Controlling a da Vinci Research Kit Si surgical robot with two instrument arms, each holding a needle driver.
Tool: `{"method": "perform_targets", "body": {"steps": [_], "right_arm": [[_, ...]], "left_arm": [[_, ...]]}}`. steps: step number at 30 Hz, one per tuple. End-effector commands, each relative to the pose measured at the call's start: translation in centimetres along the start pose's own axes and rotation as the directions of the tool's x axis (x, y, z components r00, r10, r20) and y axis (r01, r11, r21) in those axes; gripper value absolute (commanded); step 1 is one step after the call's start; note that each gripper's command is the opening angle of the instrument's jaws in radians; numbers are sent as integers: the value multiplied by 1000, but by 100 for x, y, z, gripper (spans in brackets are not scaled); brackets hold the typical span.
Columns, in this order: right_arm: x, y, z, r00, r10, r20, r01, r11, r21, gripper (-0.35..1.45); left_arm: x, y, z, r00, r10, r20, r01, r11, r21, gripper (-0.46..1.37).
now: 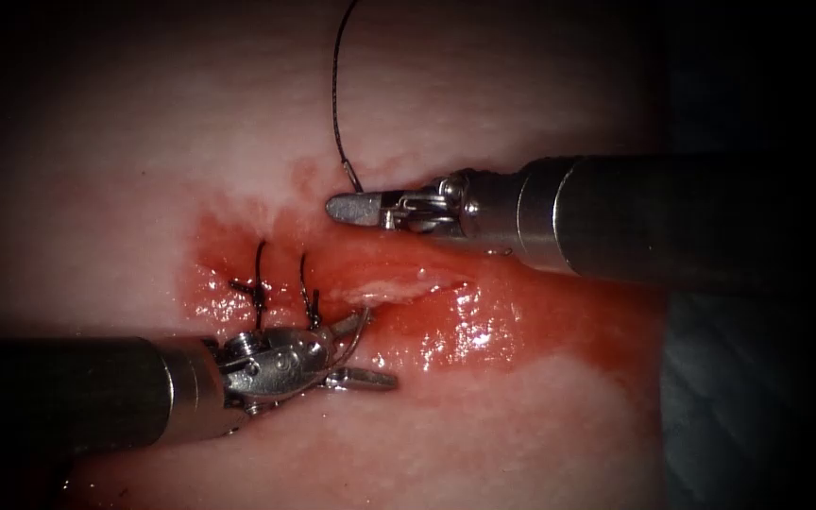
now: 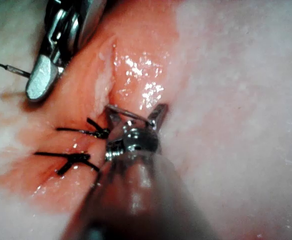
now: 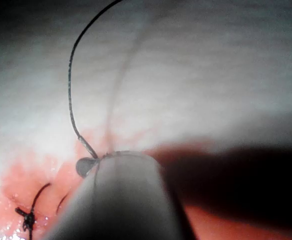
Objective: Wound Closure
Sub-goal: Insert the needle through the skin atop the cut with the right needle holder, then grab the needle with the left holder and pull with through
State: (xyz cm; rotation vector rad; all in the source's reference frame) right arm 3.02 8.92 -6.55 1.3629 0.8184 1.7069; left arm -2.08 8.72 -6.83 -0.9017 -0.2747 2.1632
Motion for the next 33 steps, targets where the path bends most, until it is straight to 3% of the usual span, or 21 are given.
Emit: {"method": "perform_targets", "body": {"steps": [1,8,11,14,16,21,33], "right_arm": [[0,0,0,1000,1,-11,-1,1000,-5,-35],[3,0,1,1000,5,-31,-4,999,49,-35],[6,0,2,999,0,-46,2,999,49,11],[11,2,3,996,-39,-79,43,998,54,79],[16,3,3,990,-82,-117,89,994,56,105],[37,8,-1,954,-182,-237,193,981,24,124],[91,16,-33,853,-373,-365,370,925,-80,125]], "left_arm": [[0,0,0,1000,0,0,0,1000,4,69],[0,0,0,1000,0,0,0,1000,4,69],[0,0,0,1000,0,0,0,1000,4,69],[0,0,0,1000,0,0,0,1000,4,69],[0,0,0,1000,0,0,0,1000,4,69],[0,0,0,1000,0,0,0,1000,4,69],[0,0,0,1000,0,0,0,1000,4,69]]}}
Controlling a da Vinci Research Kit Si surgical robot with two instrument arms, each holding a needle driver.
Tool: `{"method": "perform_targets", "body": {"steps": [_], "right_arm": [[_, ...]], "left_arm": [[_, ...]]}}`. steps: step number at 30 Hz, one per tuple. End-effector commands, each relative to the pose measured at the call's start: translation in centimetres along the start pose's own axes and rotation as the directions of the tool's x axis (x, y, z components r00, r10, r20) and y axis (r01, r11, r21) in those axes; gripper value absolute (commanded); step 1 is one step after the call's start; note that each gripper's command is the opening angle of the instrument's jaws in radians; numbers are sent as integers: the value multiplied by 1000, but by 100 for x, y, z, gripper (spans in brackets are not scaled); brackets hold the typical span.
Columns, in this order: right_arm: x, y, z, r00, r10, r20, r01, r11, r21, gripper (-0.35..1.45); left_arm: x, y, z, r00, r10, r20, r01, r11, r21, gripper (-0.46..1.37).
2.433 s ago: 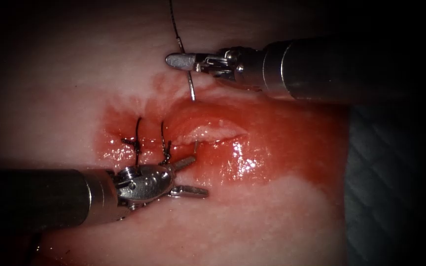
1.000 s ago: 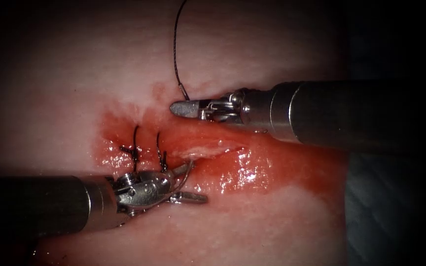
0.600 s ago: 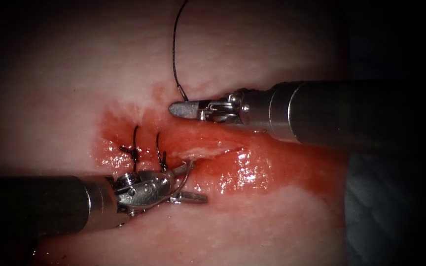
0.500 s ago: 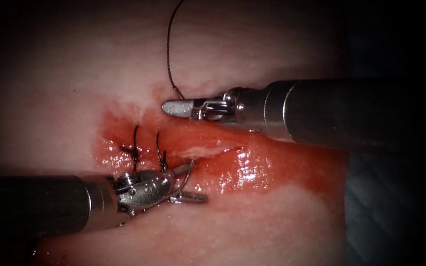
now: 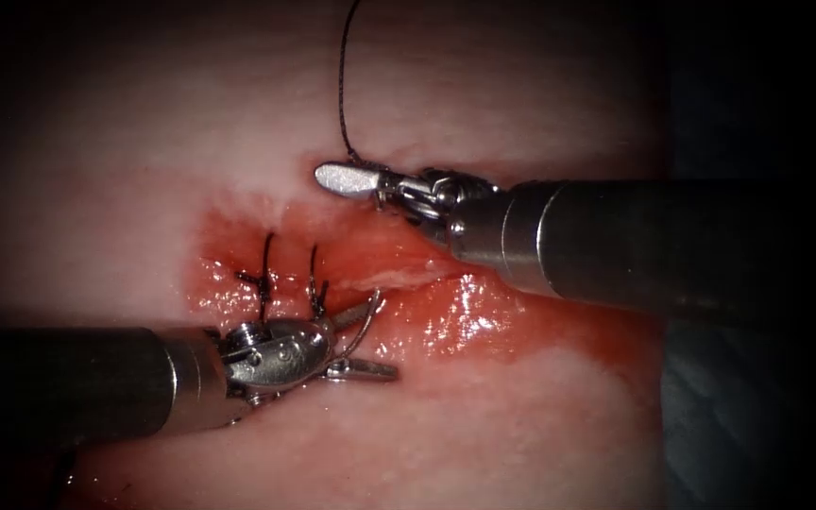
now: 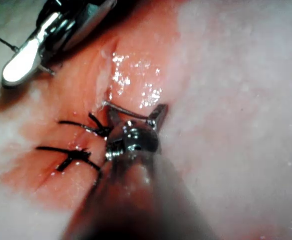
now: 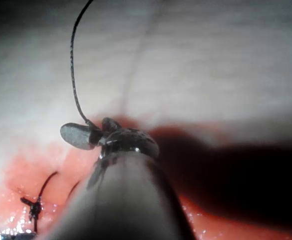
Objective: Wound Closure
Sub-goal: Grab the needle with the left holder and pull with through
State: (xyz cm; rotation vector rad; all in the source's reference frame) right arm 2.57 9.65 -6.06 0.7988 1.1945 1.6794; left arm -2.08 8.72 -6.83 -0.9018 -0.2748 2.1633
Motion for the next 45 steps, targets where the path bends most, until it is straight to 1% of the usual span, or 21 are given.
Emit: {"method": "perform_targets", "body": {"steps": [1,7,10,12,14,15,19,22,23,24,26,27,28,32,34,36,38,41,42,43,45], "right_arm": [[2,1,-1,1000,-19,8,19,1000,13,125],[27,3,-8,998,-66,22,65,998,19,124],[40,7,-14,996,-84,19,83,996,34,124],[46,9,-19,995,-94,30,92,995,47,123],[54,12,-25,991,-133,33,131,990,55,124],[61,15,-29,986,-161,36,159,985,59,124],[71,23,-39,975,-215,55,210,974,79,124],[73,25,-47,965,-257,62,251,964,91,124],[75,26,-51,951,-302,64,295,950,101,124],[77,27,-53,946,-319,65,311,945,104,124],[84,30,-59,909,-412,65,402,907,122,123],[87,32,-62,896,-439,65,429,894,128,123],[91,35,-66,868,-492,65,481,866,136,123],[94,37,-75,839,-536,94,524,842,130,123],[93,37,-77,838,-537,102,524,842,127,122],[91,36,-77,834,-542,105,529,839,127,122],[90,35,-77,831,-547,104,534,836,127,122],[89,34,-75,825,-556,102,544,829,127,123],[89,34,-74,822,-561,101,549,826,127,122],[89,33,-74,812,-575,100,563,816,130,123],[89,33,-75,805,-585,99,572,809,132,122]], "left_arm": [[0,0,0,1000,0,0,0,1000,4,69],[0,0,0,1000,0,0,0,1000,4,69],[0,0,0,1000,0,0,0,1000,4,69],[0,0,0,1000,0,0,0,1000,4,69],[0,0,0,1000,0,0,0,1000,4,69],[0,0,0,1000,0,0,0,1000,4,69],[0,0,0,1000,0,0,0,1000,4,69],[0,0,0,1000,0,0,0,1000,4,69],[0,0,0,1000,0,0,0,1000,4,69],[0,0,0,1000,0,0,0,1000,4,69],[0,0,0,1000,0,0,0,1000,4,69],[0,0,0,1000,0,0,0,1000,4,69],[0,0,0,1000,0,0,0,1000,4,69],[0,0,0,1000,-12,0,12,1000,4,68],[-2,4,-1,1000,-20,-10,20,999,35,63],[-1,9,-1,999,-30,-11,31,999,44,57],[2,13,4,999,31,-10,-30,998,51,52],[2,16,9,995,95,-10,-94,994,55,43],[1,16,9,994,113,-9,-113,992,53,41],[0,15,8,988,156,-7,-155,987,45,36],[-1,12,5,984,180,-12,-180,983,39,32]]}}
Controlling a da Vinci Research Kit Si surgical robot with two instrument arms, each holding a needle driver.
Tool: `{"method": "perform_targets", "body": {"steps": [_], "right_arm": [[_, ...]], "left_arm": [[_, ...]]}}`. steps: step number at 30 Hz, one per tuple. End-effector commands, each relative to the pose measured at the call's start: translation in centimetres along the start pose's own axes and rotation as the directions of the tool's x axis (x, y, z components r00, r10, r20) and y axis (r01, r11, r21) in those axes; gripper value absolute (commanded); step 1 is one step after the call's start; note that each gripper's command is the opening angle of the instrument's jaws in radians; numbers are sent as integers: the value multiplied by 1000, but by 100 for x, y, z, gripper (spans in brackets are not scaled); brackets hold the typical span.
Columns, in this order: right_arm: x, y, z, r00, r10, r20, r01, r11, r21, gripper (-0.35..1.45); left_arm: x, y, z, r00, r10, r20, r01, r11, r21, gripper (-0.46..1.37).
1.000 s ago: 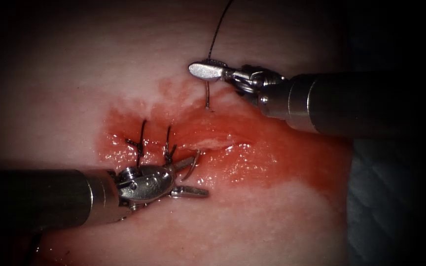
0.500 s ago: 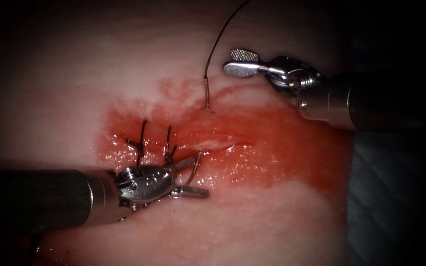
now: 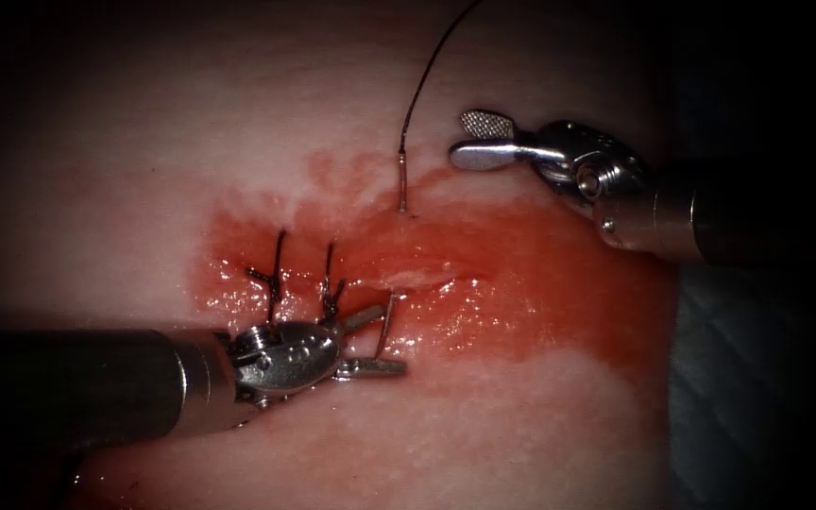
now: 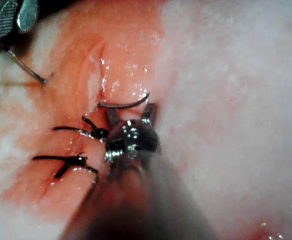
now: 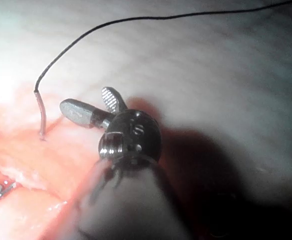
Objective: Wound Closure
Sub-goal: Grab the needle with the left holder and pull with through
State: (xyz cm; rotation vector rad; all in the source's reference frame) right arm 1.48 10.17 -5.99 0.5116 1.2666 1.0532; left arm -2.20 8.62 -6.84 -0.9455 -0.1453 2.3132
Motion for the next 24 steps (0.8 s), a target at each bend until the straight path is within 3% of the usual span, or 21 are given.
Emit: {"method": "perform_targets", "body": {"steps": [1,10,15,24], "right_arm": [[-2,1,-1,1000,-7,0,7,1000,5,122],[-8,0,0,1000,-30,3,30,999,14,119],[-13,1,0,999,-33,12,33,999,34,117],[-20,2,0,999,-39,15,39,998,44,115]], "left_arm": [[-1,-6,-5,999,29,-19,-29,1000,-8,28],[18,-19,-14,986,158,-60,-159,987,-17,-2],[21,-15,-8,978,194,-72,-198,979,-49,10],[30,-20,-10,966,240,-95,-245,968,-46,31]]}}
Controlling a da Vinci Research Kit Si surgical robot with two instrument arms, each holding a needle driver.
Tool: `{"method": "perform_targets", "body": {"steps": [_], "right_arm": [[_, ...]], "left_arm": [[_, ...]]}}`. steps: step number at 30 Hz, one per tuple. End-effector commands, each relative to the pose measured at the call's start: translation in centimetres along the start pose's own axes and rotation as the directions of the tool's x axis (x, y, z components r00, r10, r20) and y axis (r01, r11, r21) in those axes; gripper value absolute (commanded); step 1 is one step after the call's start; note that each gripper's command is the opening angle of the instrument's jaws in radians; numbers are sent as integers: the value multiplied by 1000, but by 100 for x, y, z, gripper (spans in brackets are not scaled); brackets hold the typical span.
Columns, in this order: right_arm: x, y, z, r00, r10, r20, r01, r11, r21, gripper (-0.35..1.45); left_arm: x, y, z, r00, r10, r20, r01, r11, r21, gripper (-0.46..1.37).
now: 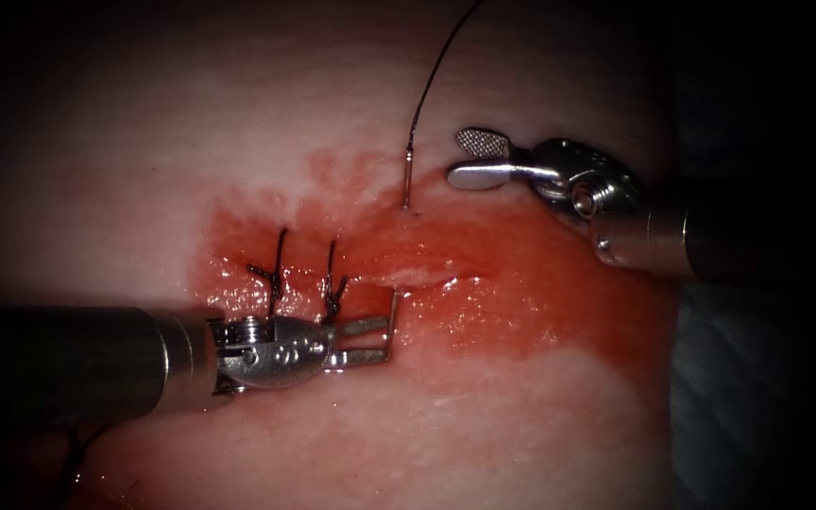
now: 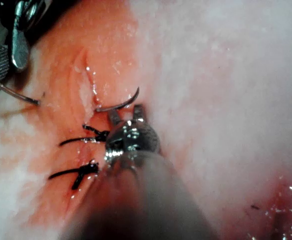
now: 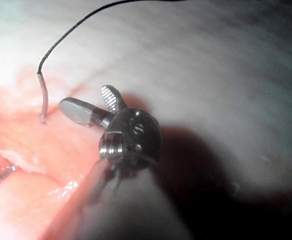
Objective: Wound Closure
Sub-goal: Grab the needle with the left holder and pull with through
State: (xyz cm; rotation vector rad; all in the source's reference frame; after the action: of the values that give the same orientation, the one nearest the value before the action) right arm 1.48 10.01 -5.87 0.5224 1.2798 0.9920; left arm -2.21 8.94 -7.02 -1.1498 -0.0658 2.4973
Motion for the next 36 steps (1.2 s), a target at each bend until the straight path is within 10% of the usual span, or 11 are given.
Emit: {"method": "perform_targets", "body": {"steps": [1,23,36], "right_arm": [[-1,0,0,1000,-1,0,1,1000,5,115],[-7,2,-3,1000,-7,4,7,1000,16,113],[-7,0,-4,1000,-7,5,7,1000,18,113]], "left_arm": [[2,-1,-2,1000,4,-1,-4,1000,3,32],[33,1,7,993,101,-59,-103,994,-35,36],[31,-19,23,989,120,-89,-128,988,-86,-13]]}}
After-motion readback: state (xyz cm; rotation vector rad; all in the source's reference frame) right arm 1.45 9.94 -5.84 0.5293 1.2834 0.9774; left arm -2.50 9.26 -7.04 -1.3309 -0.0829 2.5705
